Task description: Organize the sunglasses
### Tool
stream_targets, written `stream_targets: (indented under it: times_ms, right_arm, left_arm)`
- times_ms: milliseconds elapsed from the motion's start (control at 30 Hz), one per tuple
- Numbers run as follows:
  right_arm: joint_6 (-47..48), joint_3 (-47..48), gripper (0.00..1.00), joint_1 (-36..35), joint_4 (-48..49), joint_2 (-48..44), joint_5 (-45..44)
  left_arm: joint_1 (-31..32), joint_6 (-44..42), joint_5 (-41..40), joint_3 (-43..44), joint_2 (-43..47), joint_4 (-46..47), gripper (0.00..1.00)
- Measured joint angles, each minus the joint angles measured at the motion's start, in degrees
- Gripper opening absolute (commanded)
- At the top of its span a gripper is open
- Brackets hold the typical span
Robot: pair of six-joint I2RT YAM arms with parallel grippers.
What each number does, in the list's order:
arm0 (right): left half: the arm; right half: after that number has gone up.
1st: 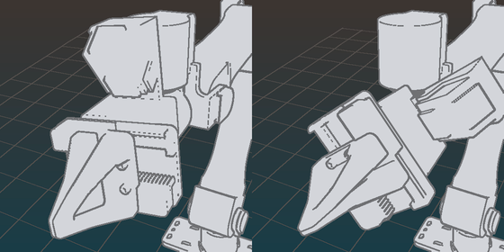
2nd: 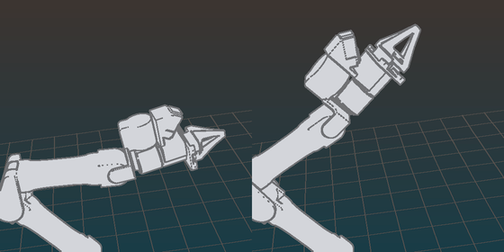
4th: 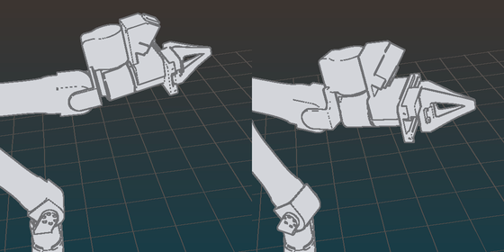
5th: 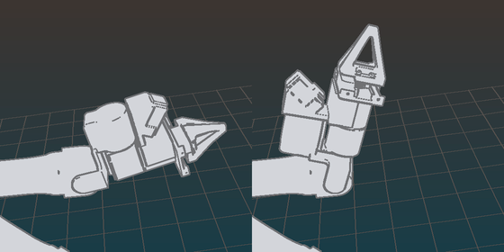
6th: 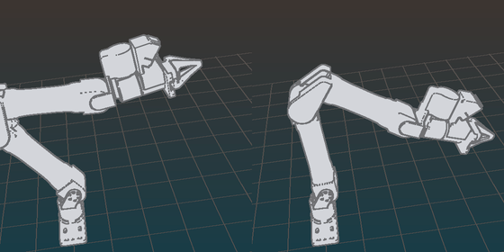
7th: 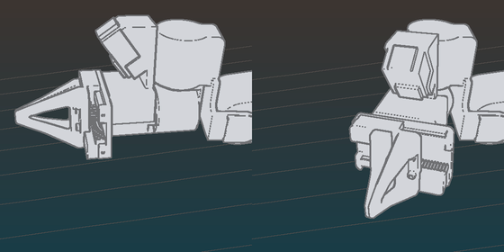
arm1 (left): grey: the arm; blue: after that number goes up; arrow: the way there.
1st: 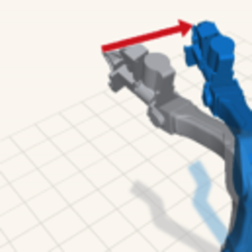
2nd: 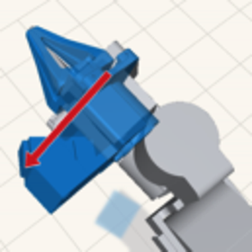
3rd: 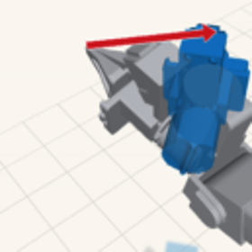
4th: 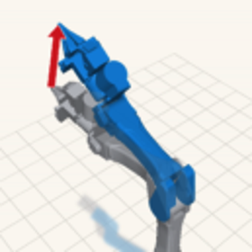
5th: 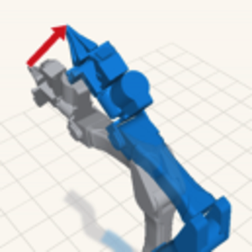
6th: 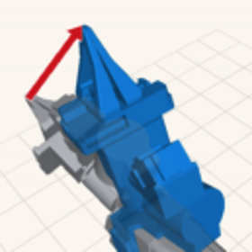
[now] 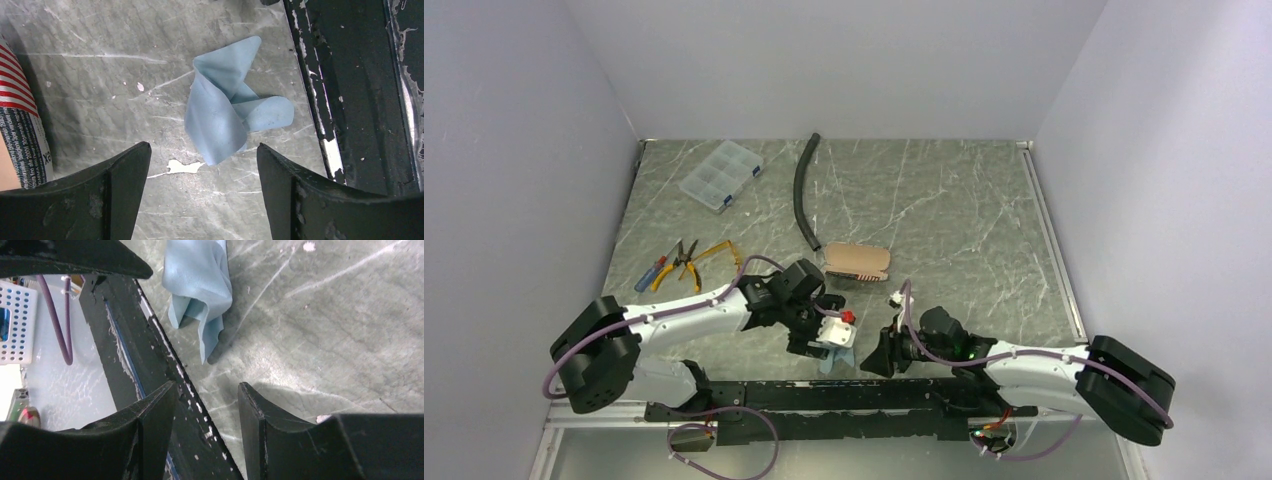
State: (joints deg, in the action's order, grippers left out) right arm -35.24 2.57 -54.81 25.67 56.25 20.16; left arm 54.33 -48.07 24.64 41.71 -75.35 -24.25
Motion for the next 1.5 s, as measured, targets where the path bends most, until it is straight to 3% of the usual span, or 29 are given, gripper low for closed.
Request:
stream_targets:
  times_ms: [133, 233, 333, 500, 567, 667, 833, 1000, 1233, 1500]
  right_arm:
    - [-1.01, -0.46, 0.51, -2.32, 6.49, 3.85, -2.99]
    - [-2.05, -0.20, 0.44, -3.85, 13.00, 10.47, -3.63]
    - [-3.56, 0.00, 0.34, -4.98, 21.66, 18.08, -3.61]
    - [-5.86, 0.37, 0.04, -5.29, 30.71, 27.08, -2.86]
    - [-6.47, 0.48, 0.00, -5.35, 31.19, 28.17, -2.73]
    - [-6.67, 0.52, 0.00, -5.40, 29.38, 26.95, -3.41]
    - [-5.29, 2.14, 0.00, -5.40, 17.66, 16.98, -6.58]
    - [-3.69, 6.14, 0.00, -5.31, 7.08, 8.79, -9.27]
    - [-3.15, 10.93, 0.00, -2.38, -2.89, 10.67, -8.87]
    - [-3.39, 12.70, 0.00, 1.53, -9.46, 15.02, -5.53]
  left_arm:
    - [0.07, 0.87, 0.42, 0.04, -0.50, -0.02, 0.82]
    - [0.15, 1.03, 0.85, 0.04, -0.59, -0.28, 0.82]
    - [0.15, 1.03, 1.01, 0.00, 0.13, -0.46, 0.82]
    - [0.15, 1.11, 1.20, -0.04, 3.28, -0.39, 0.80]
    - [0.15, 1.29, 1.27, -0.04, 3.50, -0.39, 0.79]
    - [0.15, 1.73, 1.40, -0.07, 3.10, -0.42, 0.78]
    - [0.92, 3.13, 1.14, -0.04, 1.49, -0.24, 0.72]
    - [5.99, 5.46, -2.10, -0.20, 2.05, 2.05, 0.73]
    - [8.52, 7.69, -5.99, 0.39, 0.00, 5.27, 0.62]
    - [8.52, 10.19, -8.50, 1.68, -5.73, 4.42, 0.64]
